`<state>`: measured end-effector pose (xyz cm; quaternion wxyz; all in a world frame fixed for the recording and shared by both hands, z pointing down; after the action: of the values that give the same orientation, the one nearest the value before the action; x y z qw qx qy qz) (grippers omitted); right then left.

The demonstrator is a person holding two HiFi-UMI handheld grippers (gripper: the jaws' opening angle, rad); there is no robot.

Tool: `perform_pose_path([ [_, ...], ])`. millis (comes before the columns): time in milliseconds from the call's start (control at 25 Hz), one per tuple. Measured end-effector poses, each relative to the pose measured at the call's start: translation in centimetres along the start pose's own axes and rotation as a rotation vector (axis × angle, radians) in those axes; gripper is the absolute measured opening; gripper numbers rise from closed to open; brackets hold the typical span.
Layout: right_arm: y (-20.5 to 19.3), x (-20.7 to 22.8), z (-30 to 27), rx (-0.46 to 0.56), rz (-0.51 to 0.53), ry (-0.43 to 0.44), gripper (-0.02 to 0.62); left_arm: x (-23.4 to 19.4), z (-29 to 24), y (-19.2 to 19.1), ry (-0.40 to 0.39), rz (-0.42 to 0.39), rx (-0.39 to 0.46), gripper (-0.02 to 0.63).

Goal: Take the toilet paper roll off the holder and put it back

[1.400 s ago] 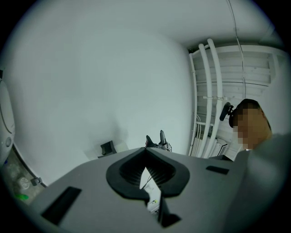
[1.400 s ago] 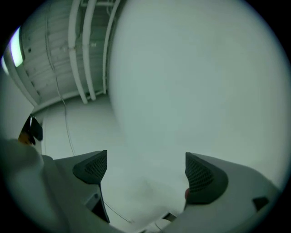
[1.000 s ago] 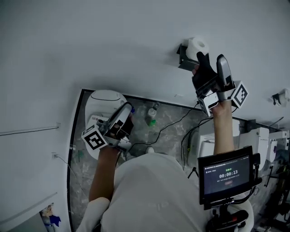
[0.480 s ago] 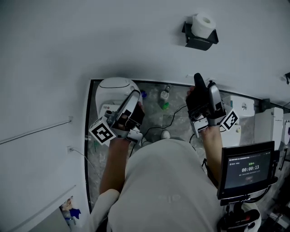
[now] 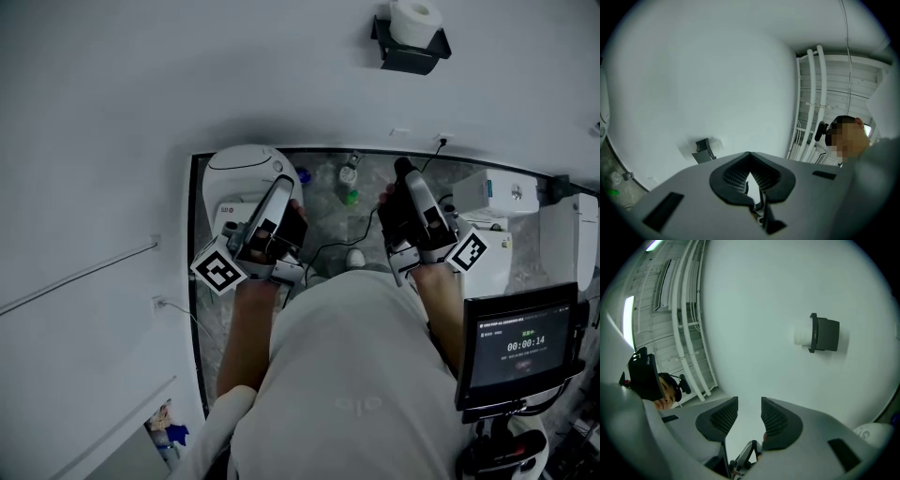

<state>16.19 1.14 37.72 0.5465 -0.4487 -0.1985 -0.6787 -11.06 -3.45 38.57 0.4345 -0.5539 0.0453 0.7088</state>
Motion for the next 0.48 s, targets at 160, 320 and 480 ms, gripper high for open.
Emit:
perform_pose_path([
  [160, -0.03, -0.02, 0.06, 0.008, 0.019, -0.025, 0.118, 0.16, -0.4, -0.04, 0.015, -0.011, -0.009, 0.006],
  [320, 0.21, 0.01, 0.14, 0.013, 0.033, -0.033, 0.115, 0.01, -0.59, -0.29, 0.016, -0.004, -0.012, 0.006],
  [480, 0.4, 0.11, 0.4, 0.027, 0.03, -0.046, 0.115, -0.17, -0.66, -0.43, 0.02, 0.007, -0.016, 0.006],
])
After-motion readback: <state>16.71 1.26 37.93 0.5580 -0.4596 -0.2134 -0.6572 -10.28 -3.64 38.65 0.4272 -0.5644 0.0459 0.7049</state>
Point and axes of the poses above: the fingertips, and each gripper's own axes: z backward along the fingers, x to its right, y out of its top, the point moved 8 cm from there along z, backward along the fingers, and after that the axes turned 5 degrees about -z, right-handed, at the moved point
